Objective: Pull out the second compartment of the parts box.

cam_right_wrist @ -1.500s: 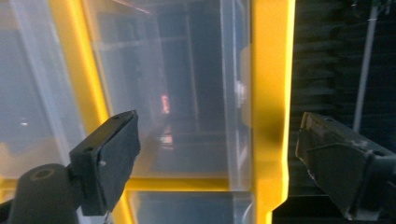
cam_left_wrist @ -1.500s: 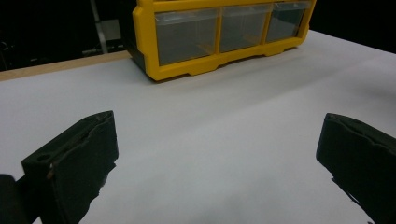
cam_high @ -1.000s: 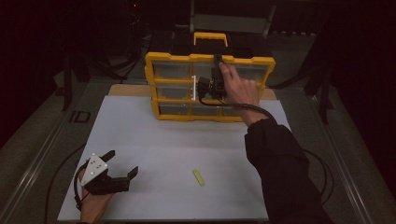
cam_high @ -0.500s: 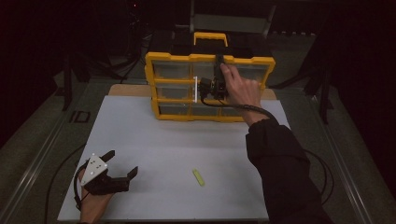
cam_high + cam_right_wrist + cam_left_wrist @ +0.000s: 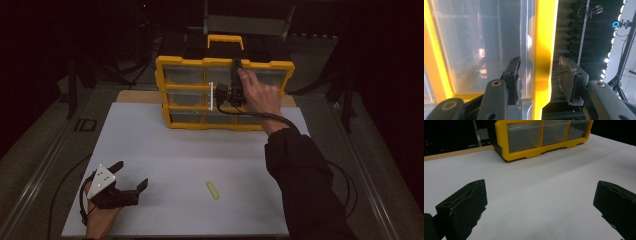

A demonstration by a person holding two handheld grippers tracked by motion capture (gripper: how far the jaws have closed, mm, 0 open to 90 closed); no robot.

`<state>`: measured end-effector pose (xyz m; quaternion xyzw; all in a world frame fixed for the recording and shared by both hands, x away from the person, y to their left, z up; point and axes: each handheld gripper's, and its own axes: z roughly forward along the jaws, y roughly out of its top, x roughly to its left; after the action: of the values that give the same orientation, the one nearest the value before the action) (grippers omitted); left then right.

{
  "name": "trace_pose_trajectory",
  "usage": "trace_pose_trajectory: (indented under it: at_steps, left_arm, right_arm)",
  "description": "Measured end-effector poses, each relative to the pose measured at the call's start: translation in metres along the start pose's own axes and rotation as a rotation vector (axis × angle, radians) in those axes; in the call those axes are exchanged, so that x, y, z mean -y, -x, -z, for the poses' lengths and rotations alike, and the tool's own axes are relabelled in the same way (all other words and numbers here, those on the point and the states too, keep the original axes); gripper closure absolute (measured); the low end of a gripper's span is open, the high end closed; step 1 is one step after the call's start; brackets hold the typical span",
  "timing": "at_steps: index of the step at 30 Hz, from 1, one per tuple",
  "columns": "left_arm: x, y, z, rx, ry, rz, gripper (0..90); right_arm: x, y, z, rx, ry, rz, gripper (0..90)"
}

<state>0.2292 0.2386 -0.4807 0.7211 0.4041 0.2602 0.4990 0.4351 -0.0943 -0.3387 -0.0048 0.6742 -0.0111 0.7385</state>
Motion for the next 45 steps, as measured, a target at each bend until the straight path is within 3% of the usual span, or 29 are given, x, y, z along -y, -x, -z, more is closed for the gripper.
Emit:
trace_pose_trajectory:
  at_steps: [14,29,45]
  left_arm:
    - [0.000,0.000,-0.001,0.002,-0.007,-0.003,0.0]
    - [0.000,0.001,-0.002,0.005,-0.012,-0.005,0.0]
    - [0.000,0.001,-0.002,0.003,-0.012,-0.004,0.0]
  right_arm:
    - [0.002,0.001,0.007,-0.017,0.014,-0.005,58.1]
    - [0.002,0.004,0.013,-0.090,0.018,0.013,73.8]
    - [0.001,0.005,0.012,-0.116,0.012,0.018,78.2]
